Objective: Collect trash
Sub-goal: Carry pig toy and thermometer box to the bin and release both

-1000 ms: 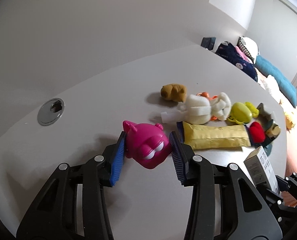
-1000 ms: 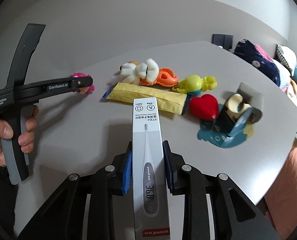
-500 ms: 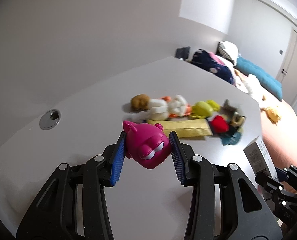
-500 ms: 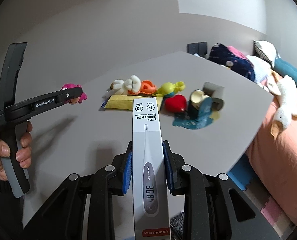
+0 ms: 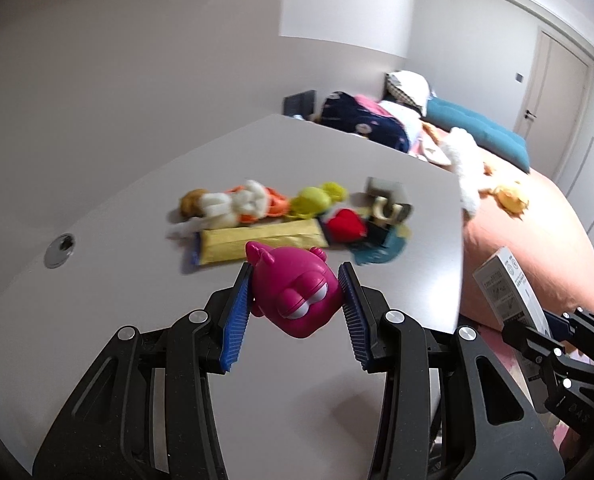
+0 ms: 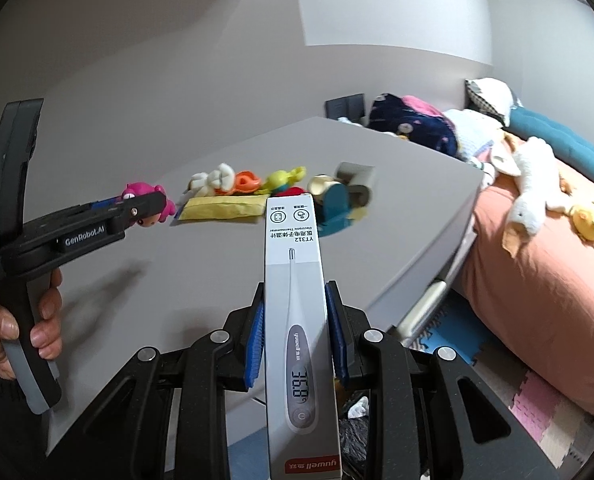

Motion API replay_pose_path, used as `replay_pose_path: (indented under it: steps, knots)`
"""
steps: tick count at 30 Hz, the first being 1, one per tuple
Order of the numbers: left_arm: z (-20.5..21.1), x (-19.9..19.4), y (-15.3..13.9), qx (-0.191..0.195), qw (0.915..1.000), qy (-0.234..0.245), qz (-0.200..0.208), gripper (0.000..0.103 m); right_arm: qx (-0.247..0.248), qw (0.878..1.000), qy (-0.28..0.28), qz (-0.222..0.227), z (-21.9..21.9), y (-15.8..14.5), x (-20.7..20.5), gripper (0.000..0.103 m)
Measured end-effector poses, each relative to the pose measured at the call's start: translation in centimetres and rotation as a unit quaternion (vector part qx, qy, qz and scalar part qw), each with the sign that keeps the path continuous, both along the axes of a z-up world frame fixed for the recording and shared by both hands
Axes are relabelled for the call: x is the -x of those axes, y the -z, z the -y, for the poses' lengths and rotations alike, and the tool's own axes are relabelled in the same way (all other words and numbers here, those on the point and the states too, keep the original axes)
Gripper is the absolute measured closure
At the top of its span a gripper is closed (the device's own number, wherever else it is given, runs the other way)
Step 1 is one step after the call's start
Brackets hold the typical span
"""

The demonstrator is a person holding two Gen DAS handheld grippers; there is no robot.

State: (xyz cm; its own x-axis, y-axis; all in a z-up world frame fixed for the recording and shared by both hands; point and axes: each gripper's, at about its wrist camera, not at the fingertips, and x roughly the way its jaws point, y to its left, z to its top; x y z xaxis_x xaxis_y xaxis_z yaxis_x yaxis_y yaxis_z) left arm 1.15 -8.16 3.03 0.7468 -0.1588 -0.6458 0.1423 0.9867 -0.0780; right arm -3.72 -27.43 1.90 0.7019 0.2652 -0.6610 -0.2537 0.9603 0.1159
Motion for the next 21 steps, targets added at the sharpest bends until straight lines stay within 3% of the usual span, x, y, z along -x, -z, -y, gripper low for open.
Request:
replay_pose_path:
  steps: [21]
  knots:
    - [11.2, 2.5, 0.6, -0.002, 0.9939, 0.110, -0.007, 0.060, -0.009, 0.993, 0.119, 0.002, 9.5, -0.3, 3.6, 0.074]
